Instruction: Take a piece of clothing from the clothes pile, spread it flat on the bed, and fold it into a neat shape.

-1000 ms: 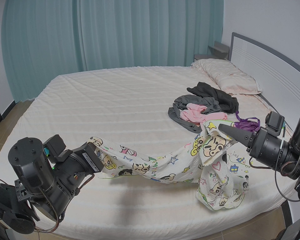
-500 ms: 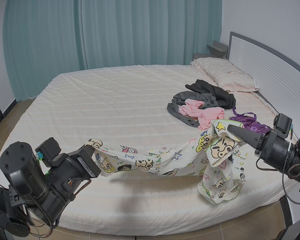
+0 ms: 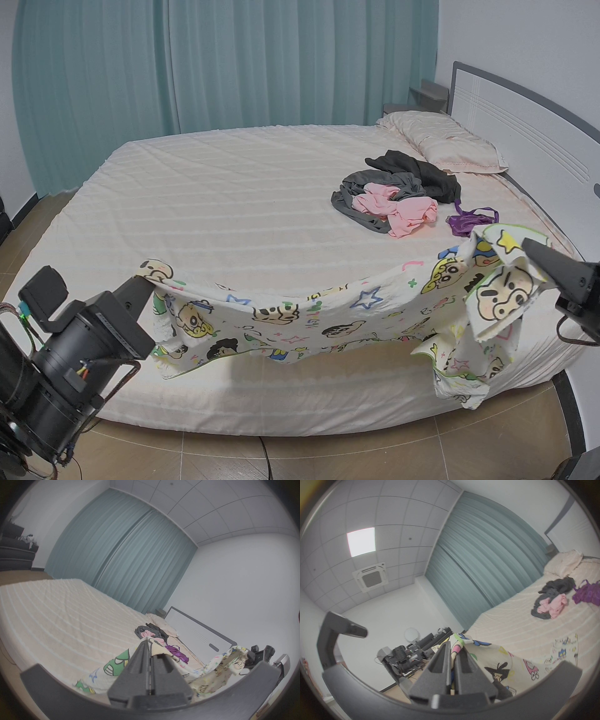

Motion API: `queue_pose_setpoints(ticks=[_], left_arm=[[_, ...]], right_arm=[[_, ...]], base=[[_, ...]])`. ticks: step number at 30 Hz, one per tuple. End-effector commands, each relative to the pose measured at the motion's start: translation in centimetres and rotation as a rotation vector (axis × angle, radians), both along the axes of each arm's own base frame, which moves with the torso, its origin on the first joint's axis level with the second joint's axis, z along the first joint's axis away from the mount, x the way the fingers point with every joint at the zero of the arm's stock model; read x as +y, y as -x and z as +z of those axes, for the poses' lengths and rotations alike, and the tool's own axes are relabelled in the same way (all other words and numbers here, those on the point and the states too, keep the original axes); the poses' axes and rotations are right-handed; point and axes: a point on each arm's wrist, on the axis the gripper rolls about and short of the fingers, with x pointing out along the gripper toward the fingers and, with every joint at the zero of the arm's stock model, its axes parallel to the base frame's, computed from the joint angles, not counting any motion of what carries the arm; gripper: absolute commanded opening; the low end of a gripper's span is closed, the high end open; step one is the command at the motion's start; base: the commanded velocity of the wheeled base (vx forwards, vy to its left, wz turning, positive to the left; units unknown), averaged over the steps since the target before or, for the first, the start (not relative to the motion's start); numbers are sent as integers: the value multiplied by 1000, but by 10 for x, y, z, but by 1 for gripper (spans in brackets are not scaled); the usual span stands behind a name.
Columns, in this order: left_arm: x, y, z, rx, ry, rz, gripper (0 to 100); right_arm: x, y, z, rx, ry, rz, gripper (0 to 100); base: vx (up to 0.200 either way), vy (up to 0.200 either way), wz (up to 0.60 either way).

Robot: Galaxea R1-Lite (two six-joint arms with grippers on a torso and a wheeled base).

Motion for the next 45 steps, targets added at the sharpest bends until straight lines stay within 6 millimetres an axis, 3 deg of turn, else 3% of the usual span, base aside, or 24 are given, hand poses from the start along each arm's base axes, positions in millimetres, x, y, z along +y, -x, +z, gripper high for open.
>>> queue_pose_setpoints(ticks=[1,6,16,17,19,20,22,28,37,45], left_arm=[[15,12,16,-75,26,2,0],[19,9,35,-162,-44,69,0],[24,-7,93,-259,-18,255,0],[24,-7,93,-259,-18,255,0],[20,-22,89,-217,-70,294,0],[20,-22,89,-217,-70,294,0],[20,-39,82,-185,-108,346,0],[12,-70,62,-113,-177,393,0],[3,-110,39,-29,-214,429,0],[-3,-142,35,-13,-226,462,0]], right_arm=[[-14,26,24,-140,-67,37,0],[-19,20,60,-205,-92,-21,0],[-17,-33,109,-218,-68,-136,0],[-17,-33,109,-218,-68,-136,0],[-10,-59,108,-164,-47,-156,0],[-10,-59,108,-164,-47,-156,0],[-9,-91,105,-128,-30,-199,0],[-1,-138,93,-68,-16,-248,0],[2,-167,69,7,18,-269,0],[2,-181,52,44,52,-291,0]], base=[[0,0,0],[0,0,0],[0,0,0],[0,0,0],[0,0,0],[0,0,0],[0,0,0],[0,0,0],[133,0,0],[200,0,0]])
